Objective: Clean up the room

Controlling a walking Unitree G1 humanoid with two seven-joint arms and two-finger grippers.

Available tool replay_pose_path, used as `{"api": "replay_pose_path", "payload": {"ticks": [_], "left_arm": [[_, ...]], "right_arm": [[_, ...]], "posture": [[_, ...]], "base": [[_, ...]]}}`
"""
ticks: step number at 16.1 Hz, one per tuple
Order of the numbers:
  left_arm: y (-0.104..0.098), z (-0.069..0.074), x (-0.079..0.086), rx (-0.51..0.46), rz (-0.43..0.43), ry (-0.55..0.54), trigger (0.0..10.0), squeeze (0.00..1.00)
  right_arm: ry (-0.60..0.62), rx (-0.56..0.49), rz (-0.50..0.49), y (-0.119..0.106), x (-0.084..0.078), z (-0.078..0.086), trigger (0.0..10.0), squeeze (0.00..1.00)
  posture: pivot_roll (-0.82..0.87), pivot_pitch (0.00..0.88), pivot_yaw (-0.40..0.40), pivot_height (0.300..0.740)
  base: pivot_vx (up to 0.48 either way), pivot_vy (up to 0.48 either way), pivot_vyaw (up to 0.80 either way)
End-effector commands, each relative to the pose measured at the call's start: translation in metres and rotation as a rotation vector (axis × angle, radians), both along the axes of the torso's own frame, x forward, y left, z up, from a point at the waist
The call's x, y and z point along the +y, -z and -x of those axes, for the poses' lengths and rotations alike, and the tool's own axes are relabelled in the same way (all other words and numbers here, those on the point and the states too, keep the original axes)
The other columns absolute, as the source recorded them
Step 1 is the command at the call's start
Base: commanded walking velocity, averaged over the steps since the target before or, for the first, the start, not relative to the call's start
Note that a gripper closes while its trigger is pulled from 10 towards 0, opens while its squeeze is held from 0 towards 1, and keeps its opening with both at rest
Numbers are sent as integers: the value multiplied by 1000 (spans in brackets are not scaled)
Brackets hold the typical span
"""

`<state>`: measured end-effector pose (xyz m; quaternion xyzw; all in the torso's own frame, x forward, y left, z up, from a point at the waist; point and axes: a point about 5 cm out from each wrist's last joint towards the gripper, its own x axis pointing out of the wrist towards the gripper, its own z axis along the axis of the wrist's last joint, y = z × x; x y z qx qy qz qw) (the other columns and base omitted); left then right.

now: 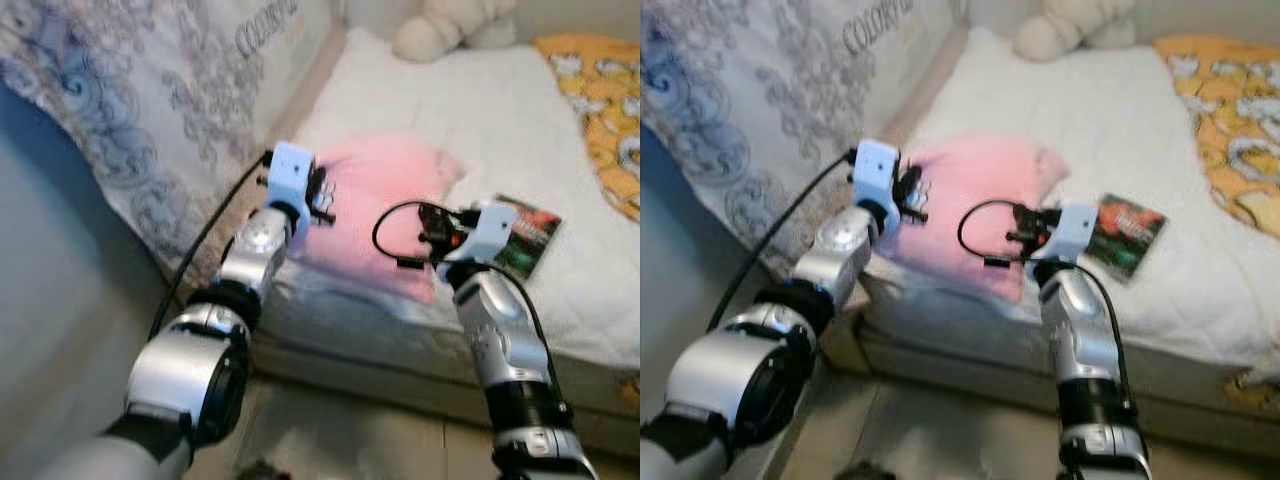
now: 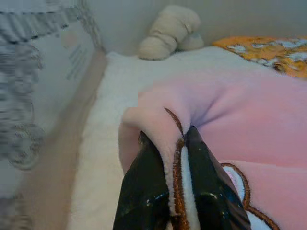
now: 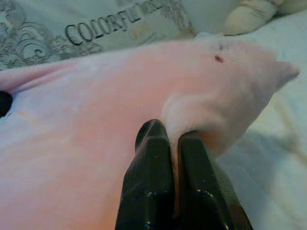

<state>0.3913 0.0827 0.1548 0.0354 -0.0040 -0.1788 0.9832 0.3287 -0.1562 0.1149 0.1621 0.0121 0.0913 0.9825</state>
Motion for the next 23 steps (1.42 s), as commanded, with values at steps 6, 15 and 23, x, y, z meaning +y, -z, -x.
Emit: {"api": "replay_pose_path", "payload": {"ticks": [6,15,23], "left_arm": [[-15,-10,23,-16,28,-137,0,0],[-12,-9,6,21,45,-149,0,0],[50,16,66,129,-85,-619,10000,0]], "right_arm": [[7,-8,9,-4,-1,-2,0,0],[-13,39,131,-1,-22,-10,0,0],[-418,277,497,34,34,-32,10000,0]], "posture": [[-39,0,38,740],[-33,0,-1,740],[28,71,-137,740]], "base": [[480,0,0],[480,0,0],[174,0,0]]}}
